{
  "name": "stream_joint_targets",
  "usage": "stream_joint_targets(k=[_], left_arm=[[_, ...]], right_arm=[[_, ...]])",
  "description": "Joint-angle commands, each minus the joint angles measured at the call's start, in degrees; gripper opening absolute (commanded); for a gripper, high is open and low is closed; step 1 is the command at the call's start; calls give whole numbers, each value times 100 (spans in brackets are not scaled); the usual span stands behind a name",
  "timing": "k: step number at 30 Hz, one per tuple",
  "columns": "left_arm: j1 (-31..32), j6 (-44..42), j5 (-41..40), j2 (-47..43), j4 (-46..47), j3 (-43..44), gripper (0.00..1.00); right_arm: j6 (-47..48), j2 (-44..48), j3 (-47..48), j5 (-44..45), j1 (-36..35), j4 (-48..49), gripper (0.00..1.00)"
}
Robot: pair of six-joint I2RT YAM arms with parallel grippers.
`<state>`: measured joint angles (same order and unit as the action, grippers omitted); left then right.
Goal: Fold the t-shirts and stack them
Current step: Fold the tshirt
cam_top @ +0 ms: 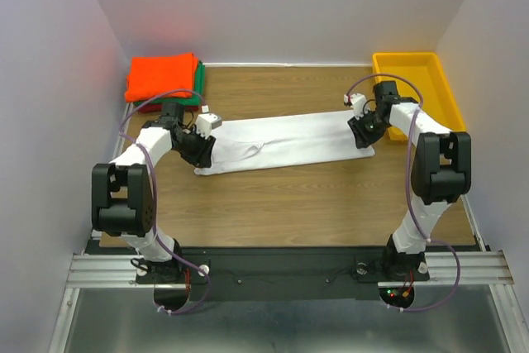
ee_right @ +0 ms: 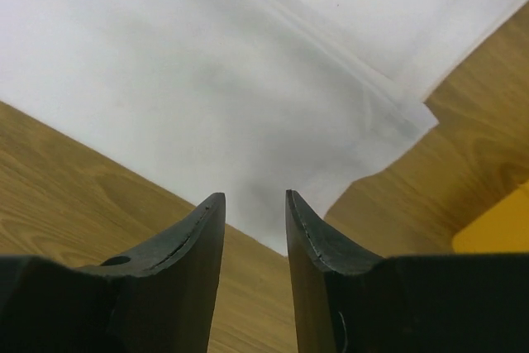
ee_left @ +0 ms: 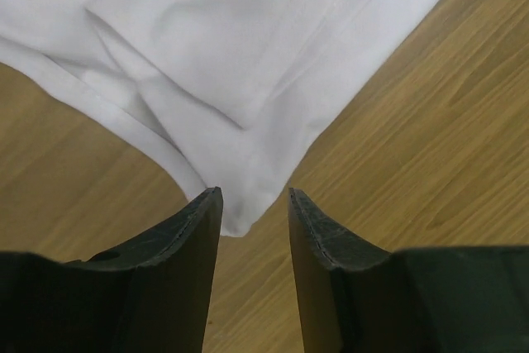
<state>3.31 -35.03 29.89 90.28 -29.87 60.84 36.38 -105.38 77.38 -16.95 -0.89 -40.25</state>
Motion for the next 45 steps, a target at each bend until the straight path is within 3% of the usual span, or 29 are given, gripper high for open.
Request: stream_joint_targets(k=[1, 7, 14, 17, 18, 23, 27, 38, 45], left_arm=[[-6, 444, 88, 103, 630, -335, 47], [-15, 514, -229, 508, 869, -494, 38], [-15, -39, -124, 254, 158, -433, 29], [-15, -162, 226, -203, -229, -240, 41], [-15, -162, 280, -387, -378, -161, 43], [-6, 267, 675, -556, -362, 314, 51], [-6, 742, 852, -162, -169, 394, 53], [-6, 1402, 729, 604, 262, 315, 56], [-6, 1569, 781, 1035, 367, 455, 52]], right_arm=[[-263, -298, -39, -19, -43, 280, 40], [-193, -431, -469, 271, -35, 325, 38], [211, 465, -1383, 236, -35, 123, 35], [221, 1010, -1428, -122, -35, 52, 37], [81, 1194, -1245, -281, -35, 26, 42], [-631, 1152, -348, -1395, -131, -53, 46], [-1299, 880, 215, -1952, -455, -1, 44], [-2670, -113, 962, -1961, -2054, 948, 43], [-3022, -685, 1226, -2014, -2504, 1239, 41]])
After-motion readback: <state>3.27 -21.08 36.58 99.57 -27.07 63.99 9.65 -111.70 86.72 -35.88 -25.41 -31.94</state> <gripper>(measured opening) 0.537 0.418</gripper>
